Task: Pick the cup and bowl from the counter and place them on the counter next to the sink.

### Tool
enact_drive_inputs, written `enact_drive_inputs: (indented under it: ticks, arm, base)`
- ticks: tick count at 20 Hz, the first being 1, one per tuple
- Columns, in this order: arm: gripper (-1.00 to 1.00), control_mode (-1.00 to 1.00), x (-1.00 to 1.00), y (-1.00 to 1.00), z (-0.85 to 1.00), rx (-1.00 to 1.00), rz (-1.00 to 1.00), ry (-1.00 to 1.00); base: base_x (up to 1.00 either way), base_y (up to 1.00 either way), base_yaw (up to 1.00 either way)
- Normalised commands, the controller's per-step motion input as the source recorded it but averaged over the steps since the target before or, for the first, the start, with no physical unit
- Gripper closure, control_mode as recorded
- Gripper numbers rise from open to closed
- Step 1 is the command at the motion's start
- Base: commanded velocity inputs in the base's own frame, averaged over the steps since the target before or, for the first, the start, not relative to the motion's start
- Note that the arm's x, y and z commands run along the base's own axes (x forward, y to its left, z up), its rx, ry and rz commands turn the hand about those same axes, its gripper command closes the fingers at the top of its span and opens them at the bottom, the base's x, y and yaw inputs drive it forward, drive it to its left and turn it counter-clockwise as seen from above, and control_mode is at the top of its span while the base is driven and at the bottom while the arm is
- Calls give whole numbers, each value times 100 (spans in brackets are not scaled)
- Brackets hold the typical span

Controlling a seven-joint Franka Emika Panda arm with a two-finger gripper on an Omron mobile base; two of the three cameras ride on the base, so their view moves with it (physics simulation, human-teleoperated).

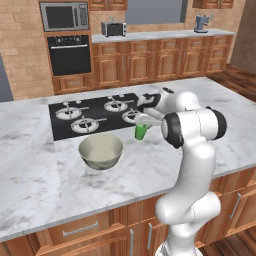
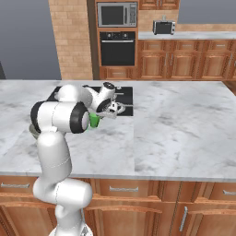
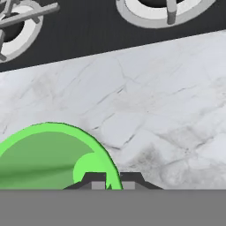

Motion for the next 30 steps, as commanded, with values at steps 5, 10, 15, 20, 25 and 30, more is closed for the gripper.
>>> enact_drive_inputs:
  ticks: [5,10,15,20,25,30]
  arm:
    - [100,-100,-53,-33,35,0,10,-12]
    - [100,-100,-63,-13,41,0,13,-11]
    - [100,-100,-49,-6,28,0,18,-7]
    - [100,-100,-42,-1,30,-3,10,0]
    - [100,-100,-14,4,25,-13,2,6]
    - [100,-100,-15,18,11,-20,0,13]
  base:
    - [0,0,0]
    - [0,0,0]
    - [0,0,0]
    - [0,0,0]
    - [0,0,0]
    - [0,0,0]
